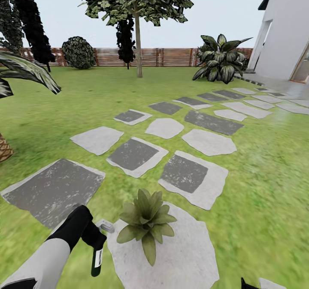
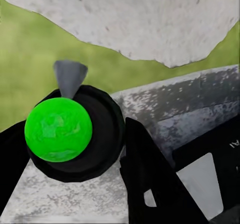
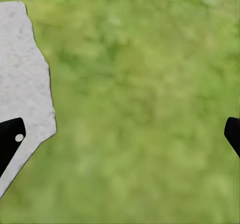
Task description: Pick up the pesticide atomizer in the garden and spray insectifuge to fully cover both potted plants in the garden.
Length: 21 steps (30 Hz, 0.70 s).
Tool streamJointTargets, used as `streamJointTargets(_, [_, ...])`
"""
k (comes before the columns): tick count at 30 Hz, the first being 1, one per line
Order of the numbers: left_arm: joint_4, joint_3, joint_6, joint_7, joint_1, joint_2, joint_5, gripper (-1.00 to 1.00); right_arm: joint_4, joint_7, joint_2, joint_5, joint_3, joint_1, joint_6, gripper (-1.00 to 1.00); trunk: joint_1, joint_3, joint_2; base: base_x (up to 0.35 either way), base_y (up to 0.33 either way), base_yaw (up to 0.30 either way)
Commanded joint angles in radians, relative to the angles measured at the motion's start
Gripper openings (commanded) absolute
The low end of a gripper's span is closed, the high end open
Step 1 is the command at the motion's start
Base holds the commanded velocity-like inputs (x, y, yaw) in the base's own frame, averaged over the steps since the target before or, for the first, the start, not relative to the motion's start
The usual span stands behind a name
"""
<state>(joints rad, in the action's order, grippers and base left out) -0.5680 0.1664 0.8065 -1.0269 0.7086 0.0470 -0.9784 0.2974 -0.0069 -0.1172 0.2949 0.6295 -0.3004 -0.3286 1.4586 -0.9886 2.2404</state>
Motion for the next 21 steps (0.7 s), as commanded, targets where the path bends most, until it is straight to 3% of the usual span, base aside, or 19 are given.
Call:
streamJointTargets(1, [-0.001,0.002,0.003,-0.009,0.0,-0.001,-0.01,-1.0,-0.001,-0.001,0.0,0.01,0.007,-0.001,-0.004,1.0,0.0,-0.001,0.001,0.0,0.0,0.0])
streamJointTargets(11, [-0.001,0.001,0.003,-0.009,0.001,-0.001,-0.014,-1.0,-0.001,-0.002,0.0,0.01,0.007,-0.001,-0.004,1.0,0.038,-0.04,0.071,0.0,0.0,0.0])
streamJointTargets(21, [-0.001,0.004,0.003,-0.009,0.01,-0.002,-0.006,-1.0,-0.001,0.002,-0.007,0.016,0.006,0.0,-0.005,1.0,0.038,-0.052,0.071,0.038,-0.032,0.0])
